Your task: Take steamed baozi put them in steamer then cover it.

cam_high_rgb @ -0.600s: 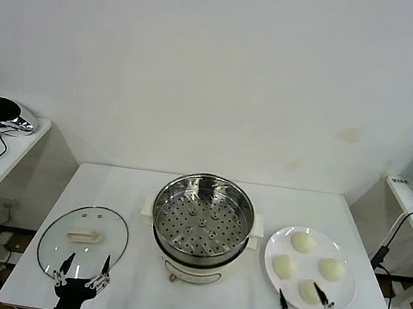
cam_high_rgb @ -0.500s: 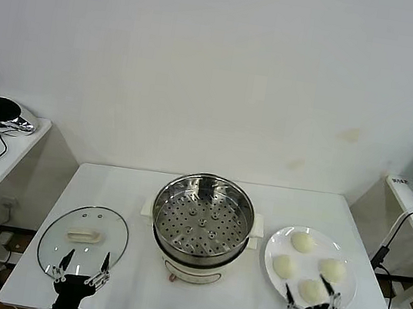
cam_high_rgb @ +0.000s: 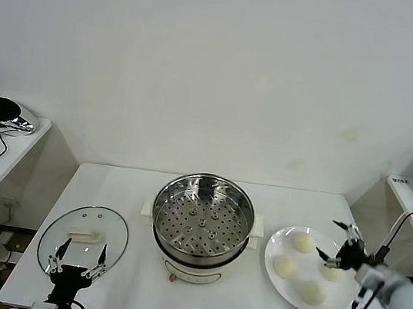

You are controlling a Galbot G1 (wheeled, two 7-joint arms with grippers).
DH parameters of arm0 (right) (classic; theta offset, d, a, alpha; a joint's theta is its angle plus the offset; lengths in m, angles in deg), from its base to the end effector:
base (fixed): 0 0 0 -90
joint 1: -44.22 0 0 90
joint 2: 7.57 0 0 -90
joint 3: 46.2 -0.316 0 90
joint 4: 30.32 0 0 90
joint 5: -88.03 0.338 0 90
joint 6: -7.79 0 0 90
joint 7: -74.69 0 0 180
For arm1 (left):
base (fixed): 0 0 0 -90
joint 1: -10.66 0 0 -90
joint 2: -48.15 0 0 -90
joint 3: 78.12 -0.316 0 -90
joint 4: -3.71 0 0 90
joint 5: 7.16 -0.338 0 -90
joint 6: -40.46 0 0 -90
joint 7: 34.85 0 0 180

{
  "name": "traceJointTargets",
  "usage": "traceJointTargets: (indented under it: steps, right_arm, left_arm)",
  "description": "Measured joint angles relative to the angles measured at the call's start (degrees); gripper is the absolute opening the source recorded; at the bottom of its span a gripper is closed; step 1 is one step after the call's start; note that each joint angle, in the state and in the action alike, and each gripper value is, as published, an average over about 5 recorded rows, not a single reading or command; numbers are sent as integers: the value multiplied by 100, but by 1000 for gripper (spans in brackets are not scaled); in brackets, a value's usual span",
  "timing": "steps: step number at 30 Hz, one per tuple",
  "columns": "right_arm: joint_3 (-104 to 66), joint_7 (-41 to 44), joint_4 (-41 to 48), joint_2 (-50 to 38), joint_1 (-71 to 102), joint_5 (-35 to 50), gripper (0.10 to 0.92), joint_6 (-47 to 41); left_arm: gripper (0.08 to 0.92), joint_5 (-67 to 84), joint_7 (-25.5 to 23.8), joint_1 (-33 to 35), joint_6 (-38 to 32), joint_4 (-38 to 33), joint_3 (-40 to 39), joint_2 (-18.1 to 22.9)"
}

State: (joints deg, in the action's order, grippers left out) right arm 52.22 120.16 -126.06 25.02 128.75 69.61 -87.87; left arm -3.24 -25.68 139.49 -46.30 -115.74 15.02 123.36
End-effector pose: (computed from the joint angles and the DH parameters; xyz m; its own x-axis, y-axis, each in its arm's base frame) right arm 0.3496 -0.2112 -0.1609 -0.6888 -0.2207 0.6905 -0.7220 0.1223 -0.6810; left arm 0.1407 0.0538 -0.2939 -0.9777 -0.0881 0.1906 -0.0492 0.9786 0.1998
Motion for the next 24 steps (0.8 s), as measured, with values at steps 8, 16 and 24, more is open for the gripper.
traceJointTargets:
  steps: [8, 16, 24]
  right_arm:
    - [1950, 1304, 1163, -212, -2109, -192, 823, 187]
    - [3326, 1887, 2172, 101, -3514, -252, 823, 410]
    - [4046, 2094, 3106, 713, -4143, -397, 823, 687]
  left_arm:
    - [823, -114, -21, 7, 17, -24, 92, -91]
    - [823, -224, -48, 12, 20, -44, 163, -116]
    - [823, -257, -81, 64, 14, -53, 269, -170]
